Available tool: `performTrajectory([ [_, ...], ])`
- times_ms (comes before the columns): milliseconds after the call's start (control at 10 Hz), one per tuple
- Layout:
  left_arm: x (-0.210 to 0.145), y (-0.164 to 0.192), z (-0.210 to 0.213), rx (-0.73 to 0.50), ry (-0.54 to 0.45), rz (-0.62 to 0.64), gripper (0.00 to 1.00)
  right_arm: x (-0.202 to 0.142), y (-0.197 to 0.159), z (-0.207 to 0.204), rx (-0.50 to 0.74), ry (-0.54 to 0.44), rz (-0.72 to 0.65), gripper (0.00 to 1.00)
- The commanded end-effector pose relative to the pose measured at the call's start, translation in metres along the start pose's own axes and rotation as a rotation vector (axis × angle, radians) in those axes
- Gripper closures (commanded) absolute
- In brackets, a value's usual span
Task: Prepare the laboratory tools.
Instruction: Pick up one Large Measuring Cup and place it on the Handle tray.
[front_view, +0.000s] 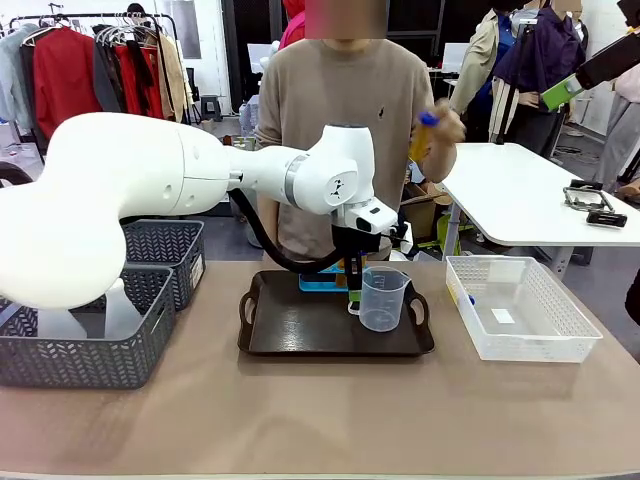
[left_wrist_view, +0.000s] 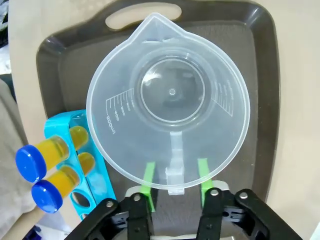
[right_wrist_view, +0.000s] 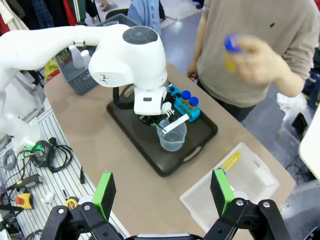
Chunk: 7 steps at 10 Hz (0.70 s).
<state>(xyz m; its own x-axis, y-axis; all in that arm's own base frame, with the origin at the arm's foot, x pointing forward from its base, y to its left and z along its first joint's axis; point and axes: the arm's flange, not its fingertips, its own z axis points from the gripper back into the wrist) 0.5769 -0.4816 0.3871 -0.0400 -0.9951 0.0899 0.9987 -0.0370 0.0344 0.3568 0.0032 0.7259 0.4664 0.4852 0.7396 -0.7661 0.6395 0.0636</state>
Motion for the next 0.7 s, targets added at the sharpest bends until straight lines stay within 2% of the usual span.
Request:
performTrajectory([
  [0, 0.003, 0.002, 0.014, -0.010, 0.010, 0.002, 0.00, 0.000, 0.001, 0.000, 0.014, -0.012, 0.005, 0.00],
  [600, -0.005, -0.021, 0.062, -0.039, 0.001, 0.022, 0.00, 0.000, 0.001, 0.000, 0.014, -0.012, 0.005, 0.00],
])
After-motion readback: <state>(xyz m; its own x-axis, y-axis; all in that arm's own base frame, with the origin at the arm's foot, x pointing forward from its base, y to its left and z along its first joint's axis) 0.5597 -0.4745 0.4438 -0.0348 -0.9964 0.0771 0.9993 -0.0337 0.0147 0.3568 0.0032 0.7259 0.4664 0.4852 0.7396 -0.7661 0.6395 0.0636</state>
